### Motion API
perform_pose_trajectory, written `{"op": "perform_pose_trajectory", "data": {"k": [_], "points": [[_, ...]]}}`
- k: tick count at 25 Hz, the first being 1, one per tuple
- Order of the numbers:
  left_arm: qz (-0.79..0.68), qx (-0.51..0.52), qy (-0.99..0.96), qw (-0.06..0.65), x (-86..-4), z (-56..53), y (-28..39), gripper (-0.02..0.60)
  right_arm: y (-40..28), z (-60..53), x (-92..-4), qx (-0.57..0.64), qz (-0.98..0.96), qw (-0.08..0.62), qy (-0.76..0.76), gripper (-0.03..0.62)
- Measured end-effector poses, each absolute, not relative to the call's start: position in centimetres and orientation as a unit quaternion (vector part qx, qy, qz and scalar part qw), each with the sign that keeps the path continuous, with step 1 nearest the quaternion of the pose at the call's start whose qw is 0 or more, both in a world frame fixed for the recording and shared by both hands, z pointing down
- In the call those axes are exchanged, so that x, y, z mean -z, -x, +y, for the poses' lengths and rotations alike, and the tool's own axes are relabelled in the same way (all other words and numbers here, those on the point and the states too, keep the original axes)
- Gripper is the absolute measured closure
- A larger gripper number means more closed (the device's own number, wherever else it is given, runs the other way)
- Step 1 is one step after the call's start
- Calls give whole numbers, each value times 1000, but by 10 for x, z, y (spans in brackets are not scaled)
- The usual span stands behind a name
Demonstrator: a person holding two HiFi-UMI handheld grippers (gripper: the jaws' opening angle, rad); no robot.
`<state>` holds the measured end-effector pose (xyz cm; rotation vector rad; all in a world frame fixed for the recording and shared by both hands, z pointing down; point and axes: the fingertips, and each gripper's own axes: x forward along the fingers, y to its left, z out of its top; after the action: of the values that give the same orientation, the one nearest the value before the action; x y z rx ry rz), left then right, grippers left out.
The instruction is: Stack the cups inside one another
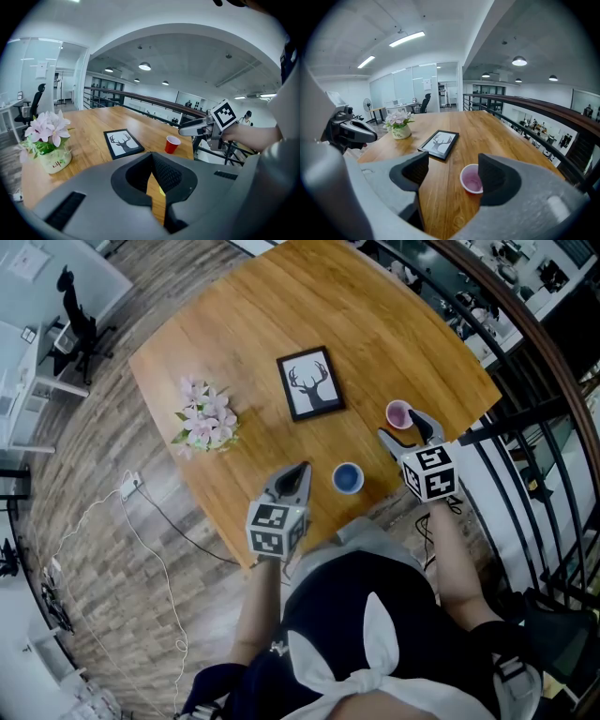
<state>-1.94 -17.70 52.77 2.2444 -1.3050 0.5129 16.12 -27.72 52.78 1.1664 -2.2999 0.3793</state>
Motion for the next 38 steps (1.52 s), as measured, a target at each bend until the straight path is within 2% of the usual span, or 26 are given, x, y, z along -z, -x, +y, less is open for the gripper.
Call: {"op": "perform_pose_trajectory", "data": {"k": [12, 38], "points": [[-473, -187, -826, 242, -528, -204, 8, 564, -180, -304, -532, -144, -847, 264, -439, 269], [-462, -205, -822, 261, -537, -210, 5, 564, -205, -311, -618, -198, -807, 353, -431, 263]]}}
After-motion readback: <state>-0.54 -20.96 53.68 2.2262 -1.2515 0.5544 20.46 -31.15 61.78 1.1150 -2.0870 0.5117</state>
